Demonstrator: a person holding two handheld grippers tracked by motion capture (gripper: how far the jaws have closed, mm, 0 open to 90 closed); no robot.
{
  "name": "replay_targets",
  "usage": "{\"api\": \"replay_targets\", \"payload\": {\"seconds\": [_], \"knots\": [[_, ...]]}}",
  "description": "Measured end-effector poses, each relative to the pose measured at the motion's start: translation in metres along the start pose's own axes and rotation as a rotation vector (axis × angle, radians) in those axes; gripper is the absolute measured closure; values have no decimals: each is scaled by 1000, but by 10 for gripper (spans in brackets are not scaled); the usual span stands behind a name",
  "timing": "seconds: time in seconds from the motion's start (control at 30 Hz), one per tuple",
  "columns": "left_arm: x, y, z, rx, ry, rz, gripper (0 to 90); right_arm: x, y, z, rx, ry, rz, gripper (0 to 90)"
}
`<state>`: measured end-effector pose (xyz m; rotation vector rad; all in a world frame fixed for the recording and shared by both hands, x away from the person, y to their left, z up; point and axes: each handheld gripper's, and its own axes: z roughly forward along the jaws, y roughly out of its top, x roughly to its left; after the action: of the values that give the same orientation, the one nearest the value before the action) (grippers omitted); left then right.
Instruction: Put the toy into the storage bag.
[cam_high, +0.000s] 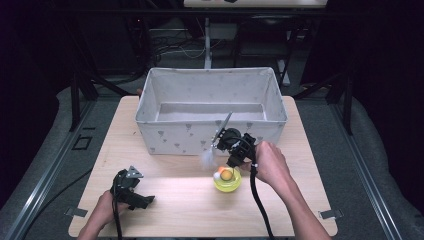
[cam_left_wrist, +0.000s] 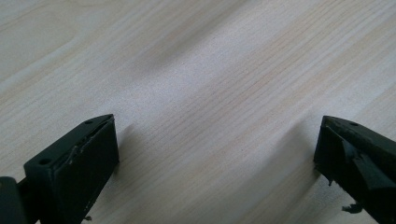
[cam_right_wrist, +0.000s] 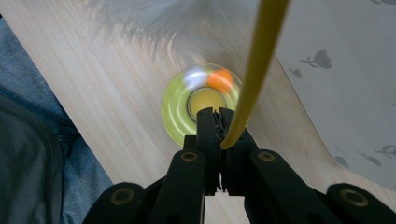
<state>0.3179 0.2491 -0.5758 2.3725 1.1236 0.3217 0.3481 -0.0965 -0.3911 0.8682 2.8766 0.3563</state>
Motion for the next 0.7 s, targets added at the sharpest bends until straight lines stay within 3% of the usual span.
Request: {"api": "replay_targets", "payload": {"seconds": [0.7], "knots": [[0, 0, 0, 1, -1, 0, 0, -13, 1, -32, -20, -47, 26, 876]]}}
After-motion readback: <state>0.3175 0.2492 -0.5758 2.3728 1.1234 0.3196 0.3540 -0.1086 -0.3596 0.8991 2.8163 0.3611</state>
